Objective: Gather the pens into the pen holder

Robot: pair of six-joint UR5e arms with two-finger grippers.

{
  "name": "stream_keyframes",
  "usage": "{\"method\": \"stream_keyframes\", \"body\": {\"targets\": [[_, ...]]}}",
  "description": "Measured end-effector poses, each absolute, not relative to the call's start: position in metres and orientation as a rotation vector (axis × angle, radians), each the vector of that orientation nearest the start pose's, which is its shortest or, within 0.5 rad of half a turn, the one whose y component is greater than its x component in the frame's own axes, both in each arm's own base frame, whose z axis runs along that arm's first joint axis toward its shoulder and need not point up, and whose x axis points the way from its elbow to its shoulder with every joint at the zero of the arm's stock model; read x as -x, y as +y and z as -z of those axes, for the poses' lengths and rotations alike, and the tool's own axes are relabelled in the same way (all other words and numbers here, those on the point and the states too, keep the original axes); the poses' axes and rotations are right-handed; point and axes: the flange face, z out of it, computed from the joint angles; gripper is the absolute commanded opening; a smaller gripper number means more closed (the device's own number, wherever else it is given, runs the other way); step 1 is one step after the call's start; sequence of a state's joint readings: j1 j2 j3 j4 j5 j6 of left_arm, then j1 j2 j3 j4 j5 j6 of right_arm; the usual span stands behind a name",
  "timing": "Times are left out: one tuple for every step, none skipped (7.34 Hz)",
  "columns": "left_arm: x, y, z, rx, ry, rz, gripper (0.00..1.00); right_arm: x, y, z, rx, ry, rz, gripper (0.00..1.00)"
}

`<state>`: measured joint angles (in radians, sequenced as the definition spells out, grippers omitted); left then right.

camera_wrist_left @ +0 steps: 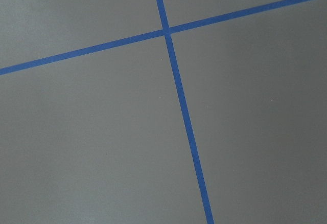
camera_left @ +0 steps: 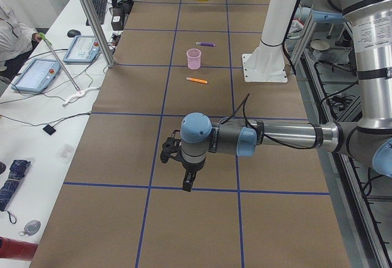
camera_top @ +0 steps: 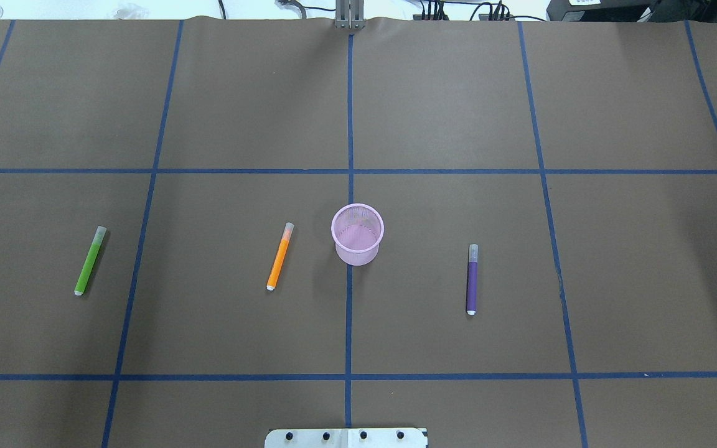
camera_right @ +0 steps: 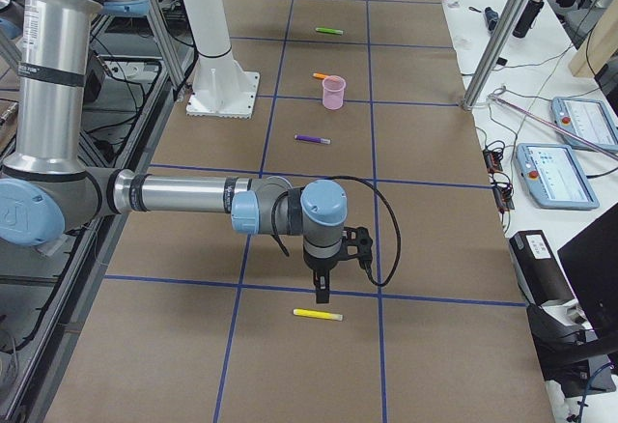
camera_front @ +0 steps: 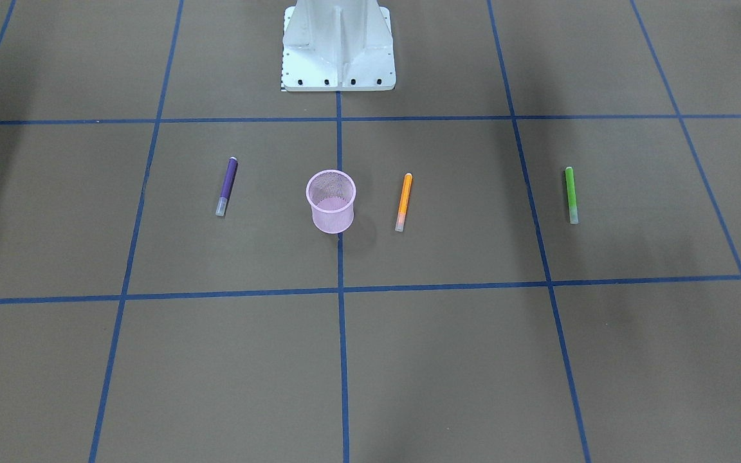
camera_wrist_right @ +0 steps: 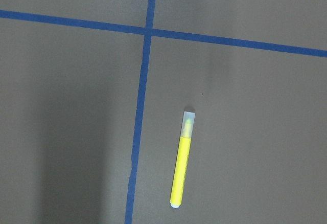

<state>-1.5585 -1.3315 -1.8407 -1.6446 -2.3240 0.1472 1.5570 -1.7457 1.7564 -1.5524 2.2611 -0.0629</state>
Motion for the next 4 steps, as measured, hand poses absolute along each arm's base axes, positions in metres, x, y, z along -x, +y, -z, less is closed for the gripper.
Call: {"method": "stream_keyframes", "body": {"targets": [[0.06, -0.399, -0.624, -0.153, 0.745, -0.193, 1.0, -0.064, -0.421, -0.65, -0.046, -0.69, 0.084, 1.0], [0.06, -0.399, -0.622, -0.157, 0.744, -0.196, 1.0, -0.064, -0.422, -0.649, -0.049, -0.689, 0.084, 1.0], [0.06, -0.399, -0.621, -0.16, 0.742, -0.197, 1.0, -0.064, -0.423, -0.644, -0.06, -0.691, 0.088, 1.0], [0.061, -0.399, -0.619, -0.161, 0.741, -0.197, 1.0, -0.064, -0.424, -0.637, -0.083, -0.696, 0.096, 1.0]]}}
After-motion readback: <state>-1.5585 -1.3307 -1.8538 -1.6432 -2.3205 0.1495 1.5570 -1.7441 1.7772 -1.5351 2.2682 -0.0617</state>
